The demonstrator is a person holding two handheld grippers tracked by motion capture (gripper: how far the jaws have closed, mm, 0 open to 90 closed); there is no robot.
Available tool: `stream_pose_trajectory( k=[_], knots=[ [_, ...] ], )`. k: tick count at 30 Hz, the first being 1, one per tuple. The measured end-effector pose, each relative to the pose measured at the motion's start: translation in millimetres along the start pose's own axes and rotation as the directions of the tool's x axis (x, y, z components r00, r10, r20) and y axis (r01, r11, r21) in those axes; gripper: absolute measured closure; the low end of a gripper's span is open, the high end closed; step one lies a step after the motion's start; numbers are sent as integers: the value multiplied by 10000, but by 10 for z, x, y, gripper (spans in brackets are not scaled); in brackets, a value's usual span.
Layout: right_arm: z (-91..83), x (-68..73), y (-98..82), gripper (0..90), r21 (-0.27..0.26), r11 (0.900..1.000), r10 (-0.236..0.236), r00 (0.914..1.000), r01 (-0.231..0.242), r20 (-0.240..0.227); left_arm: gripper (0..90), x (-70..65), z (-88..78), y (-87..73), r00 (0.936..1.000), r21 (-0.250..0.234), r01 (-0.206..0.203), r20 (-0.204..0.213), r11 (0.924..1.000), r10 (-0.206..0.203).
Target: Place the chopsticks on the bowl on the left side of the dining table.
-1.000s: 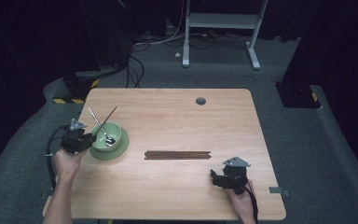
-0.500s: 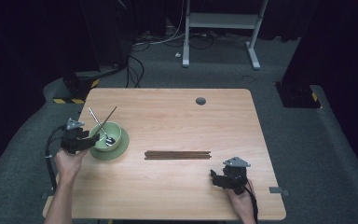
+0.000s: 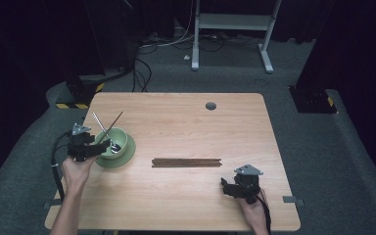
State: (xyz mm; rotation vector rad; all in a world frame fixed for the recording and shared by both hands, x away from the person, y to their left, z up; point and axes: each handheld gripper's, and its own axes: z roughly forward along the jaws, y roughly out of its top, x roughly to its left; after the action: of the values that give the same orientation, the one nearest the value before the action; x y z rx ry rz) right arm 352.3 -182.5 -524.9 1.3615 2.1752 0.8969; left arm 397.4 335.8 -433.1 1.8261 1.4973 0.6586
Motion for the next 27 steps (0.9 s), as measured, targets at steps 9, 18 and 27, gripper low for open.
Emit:
stream_pose_trajectory(
  k=[9, 18, 27],
  knots=[
    [0, 0, 0, 166, -1, 10000, 3, 10000, -3, -1, 321, -182, 20, 17, 9993, -121, -112, 363, 9999, 116],
    [0, 0, 0, 166, -7, 10000, -9, 10000, 9, -8, 292, -309, 25, 11, 9967, -157, -145, 791, 9998, 157],
    [0, 0, 0, 166, -7, 10000, -9, 10000, 9, -8, 277, -380, 13, -18, 9953, -154, -204, 940, 9997, 218]
  ],
)
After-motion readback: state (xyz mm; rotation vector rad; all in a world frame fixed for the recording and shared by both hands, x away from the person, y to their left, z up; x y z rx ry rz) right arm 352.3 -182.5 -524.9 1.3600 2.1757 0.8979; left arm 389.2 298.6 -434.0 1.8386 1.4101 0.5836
